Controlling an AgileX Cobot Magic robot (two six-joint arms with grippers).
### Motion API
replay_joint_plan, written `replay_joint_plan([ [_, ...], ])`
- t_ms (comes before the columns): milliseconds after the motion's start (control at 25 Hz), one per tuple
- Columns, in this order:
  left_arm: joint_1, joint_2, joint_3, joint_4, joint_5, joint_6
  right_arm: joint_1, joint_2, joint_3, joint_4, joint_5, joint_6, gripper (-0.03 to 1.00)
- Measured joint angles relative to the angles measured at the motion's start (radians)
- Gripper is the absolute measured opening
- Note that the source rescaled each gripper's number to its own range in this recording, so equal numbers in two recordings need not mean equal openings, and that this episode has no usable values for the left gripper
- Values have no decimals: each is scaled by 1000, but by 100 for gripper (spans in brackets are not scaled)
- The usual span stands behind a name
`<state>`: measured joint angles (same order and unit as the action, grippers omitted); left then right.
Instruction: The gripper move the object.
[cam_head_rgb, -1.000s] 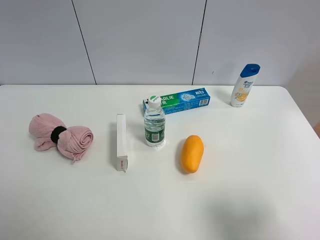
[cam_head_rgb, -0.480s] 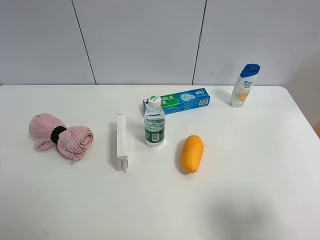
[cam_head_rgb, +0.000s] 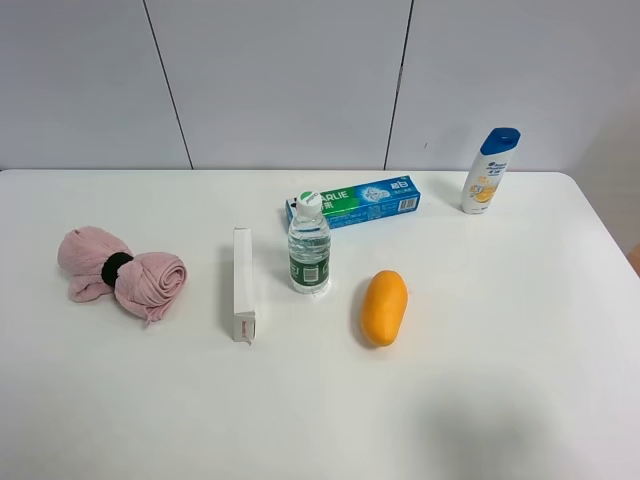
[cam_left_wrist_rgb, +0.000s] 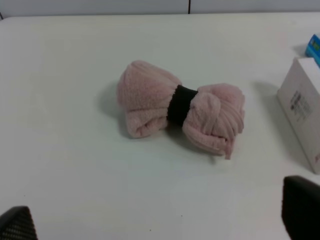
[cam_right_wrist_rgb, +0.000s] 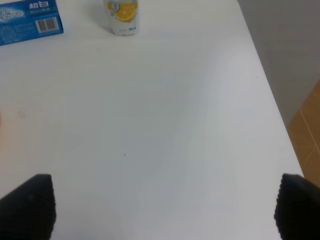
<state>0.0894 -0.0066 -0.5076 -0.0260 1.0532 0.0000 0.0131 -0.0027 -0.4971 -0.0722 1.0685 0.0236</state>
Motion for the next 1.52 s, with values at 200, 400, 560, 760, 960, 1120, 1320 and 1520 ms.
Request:
replay_joint_plan([
  [200, 0, 0, 0, 0, 0, 0, 0, 0, 0, 0, 0, 0, 78],
  [400, 0, 0, 0, 0, 0, 0, -35, 0, 0, 0, 0, 0, 78],
  [560, 0, 0, 0, 0, 0, 0, -36, 0, 0, 0, 0, 0, 78],
  [760, 0, 0, 0, 0, 0, 0, -36, 0, 0, 0, 0, 0, 78],
  [960, 0, 0, 0, 0, 0, 0, -36, 0, 0, 0, 0, 0, 78],
  [1120, 0, 0, 0, 0, 0, 0, -36, 0, 0, 0, 0, 0, 78],
  [1320, 0, 0, 0, 0, 0, 0, -36, 0, 0, 0, 0, 0, 81],
  [1520, 0, 0, 0, 0, 0, 0, -36, 0, 0, 0, 0, 0, 82],
])
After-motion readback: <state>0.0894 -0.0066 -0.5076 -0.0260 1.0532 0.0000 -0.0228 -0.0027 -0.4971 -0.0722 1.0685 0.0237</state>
